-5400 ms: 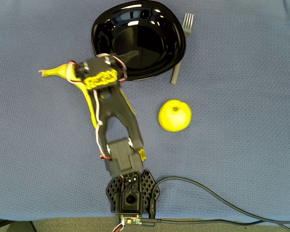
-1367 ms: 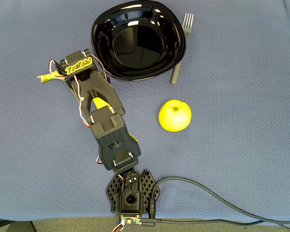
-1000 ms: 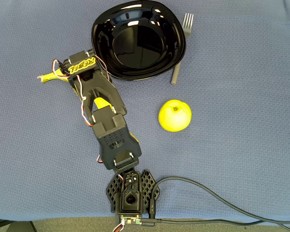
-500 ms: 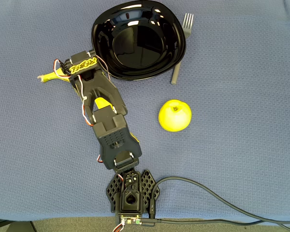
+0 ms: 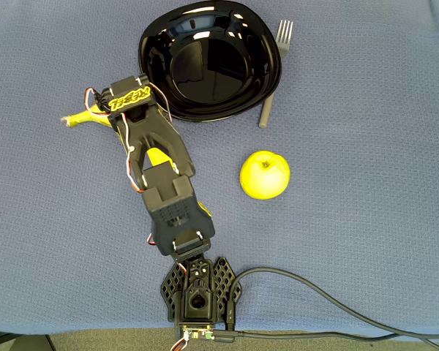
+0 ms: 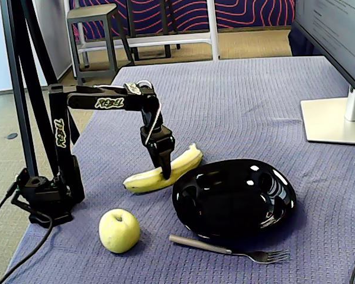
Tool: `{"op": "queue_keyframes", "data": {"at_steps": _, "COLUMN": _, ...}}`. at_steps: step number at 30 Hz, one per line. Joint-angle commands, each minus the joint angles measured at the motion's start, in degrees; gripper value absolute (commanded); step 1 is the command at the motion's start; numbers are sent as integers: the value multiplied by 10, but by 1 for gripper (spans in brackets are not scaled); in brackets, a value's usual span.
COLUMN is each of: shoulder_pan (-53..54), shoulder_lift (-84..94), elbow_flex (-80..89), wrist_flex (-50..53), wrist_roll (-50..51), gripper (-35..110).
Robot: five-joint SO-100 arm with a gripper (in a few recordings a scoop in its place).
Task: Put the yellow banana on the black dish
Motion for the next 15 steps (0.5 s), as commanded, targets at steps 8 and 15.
{"op": "queue_keyframes", "data": {"at_steps": 8, "shoulder_pan": 15, "shoulder_lift": 115, "elbow_flex": -73, "wrist_flex": 62, "wrist_roll": -55, "gripper": 0}}
{"op": "queue_keyframes", "data": {"at_steps": 15, "shoulder_pan": 40, "shoulder_lift": 147, "elbow_flex": -109, "wrist_flex": 109, "wrist_roll": -24, "gripper": 0}}
